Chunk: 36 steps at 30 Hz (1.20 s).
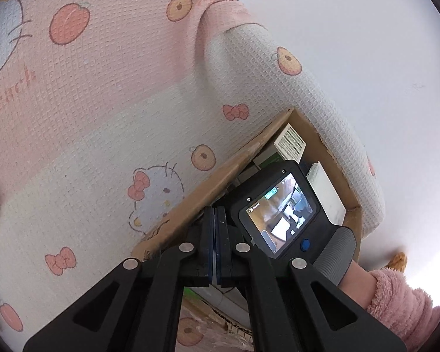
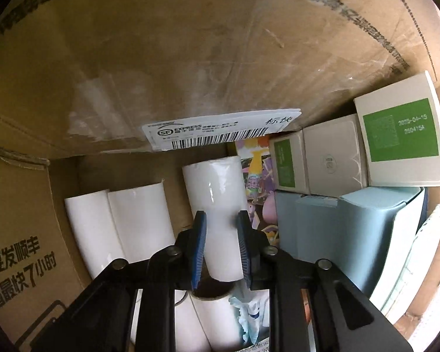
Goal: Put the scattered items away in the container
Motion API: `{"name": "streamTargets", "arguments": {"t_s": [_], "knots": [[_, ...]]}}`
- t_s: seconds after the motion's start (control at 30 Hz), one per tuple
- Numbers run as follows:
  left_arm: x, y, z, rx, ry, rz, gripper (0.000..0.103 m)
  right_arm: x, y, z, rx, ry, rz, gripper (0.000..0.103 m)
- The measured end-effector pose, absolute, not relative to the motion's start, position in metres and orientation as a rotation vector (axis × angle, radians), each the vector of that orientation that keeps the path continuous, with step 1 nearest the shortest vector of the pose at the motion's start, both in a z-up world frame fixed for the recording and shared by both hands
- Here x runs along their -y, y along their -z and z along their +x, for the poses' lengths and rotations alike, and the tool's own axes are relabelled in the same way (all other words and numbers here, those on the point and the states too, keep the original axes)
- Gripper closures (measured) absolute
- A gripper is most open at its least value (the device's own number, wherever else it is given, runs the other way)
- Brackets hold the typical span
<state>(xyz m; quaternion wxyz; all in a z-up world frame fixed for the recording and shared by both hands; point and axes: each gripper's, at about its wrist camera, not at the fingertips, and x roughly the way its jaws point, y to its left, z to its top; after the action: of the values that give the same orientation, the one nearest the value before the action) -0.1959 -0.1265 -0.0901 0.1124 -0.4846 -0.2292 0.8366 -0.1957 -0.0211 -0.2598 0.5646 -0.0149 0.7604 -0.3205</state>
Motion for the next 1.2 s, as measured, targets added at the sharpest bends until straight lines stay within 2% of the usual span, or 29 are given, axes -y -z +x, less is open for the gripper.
{"name": "streamTargets", "arguments": {"t_s": [0.03,0.1,0.2,0.23,0.33,0.5,0.73,0.87,1.2], "knots": [[0.127,0.09,-0.196,0.68,-2.451,-1.424,0.101,0.021,0.259,-0.196,-1.793,0.747,-0.025,0.084],[0.126,0.089,-0.196,0.692,-2.433,-1.415,0.09,0.023,0.255,-0.195,-1.795,0.705,0.061,0.08],[0.122,0.086,-0.196,0.69,-2.419,-1.411,0.083,0.039,0.243,-0.202,-1.771,0.6,0.507,0.079],[0.12,0.085,-0.197,0.68,-2.424,-1.414,0.082,0.042,0.242,-0.206,-1.772,0.585,0.571,0.079],[0.115,0.082,-0.198,0.652,-2.435,-1.417,0.082,0.04,0.226,-0.209,-1.736,0.644,0.485,0.08],[0.109,0.079,-0.2,0.634,-2.434,-1.429,0.081,0.04,0.203,-0.211,-1.578,0.636,0.569,0.076],[0.108,0.076,-0.201,0.62,-2.485,-1.435,0.081,0.026,0.241,-0.194,-1.662,0.711,0.465,0.075],[0.108,0.077,-0.202,0.589,-2.487,-1.451,0.081,0.023,0.242,-0.19,-1.599,0.765,0.423,0.075],[0.111,0.083,-0.202,0.607,-2.457,-1.483,0.081,0.014,0.256,-0.191,-1.643,0.818,0.379,0.075]]}}
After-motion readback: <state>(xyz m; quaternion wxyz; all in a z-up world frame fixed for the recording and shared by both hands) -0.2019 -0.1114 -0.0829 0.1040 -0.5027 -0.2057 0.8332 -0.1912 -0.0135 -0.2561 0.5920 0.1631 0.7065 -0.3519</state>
